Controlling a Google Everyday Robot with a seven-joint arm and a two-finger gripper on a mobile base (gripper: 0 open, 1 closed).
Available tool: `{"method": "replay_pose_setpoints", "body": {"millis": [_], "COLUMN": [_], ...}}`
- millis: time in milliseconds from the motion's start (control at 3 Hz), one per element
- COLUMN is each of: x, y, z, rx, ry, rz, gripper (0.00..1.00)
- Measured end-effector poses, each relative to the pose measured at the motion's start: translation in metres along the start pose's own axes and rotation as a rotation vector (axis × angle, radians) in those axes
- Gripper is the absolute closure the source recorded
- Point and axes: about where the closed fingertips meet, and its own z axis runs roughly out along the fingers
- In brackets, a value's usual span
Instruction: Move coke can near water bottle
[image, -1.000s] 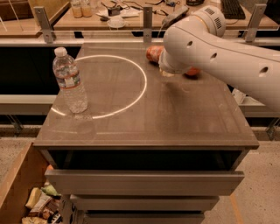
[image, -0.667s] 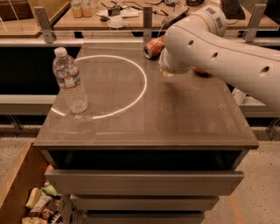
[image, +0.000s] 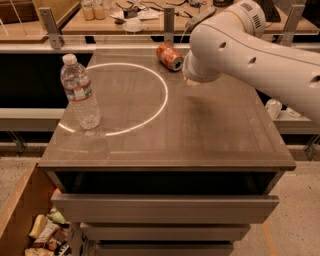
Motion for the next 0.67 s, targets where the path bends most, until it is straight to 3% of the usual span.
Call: {"method": "replay_pose_setpoints", "body": {"millis": [667], "x": [0.0003], "y": [0.0008], "z": [-0.0007], "rx": [0.000], "ry": [0.000], "rz": [-0.003], "gripper": [0.33]}}
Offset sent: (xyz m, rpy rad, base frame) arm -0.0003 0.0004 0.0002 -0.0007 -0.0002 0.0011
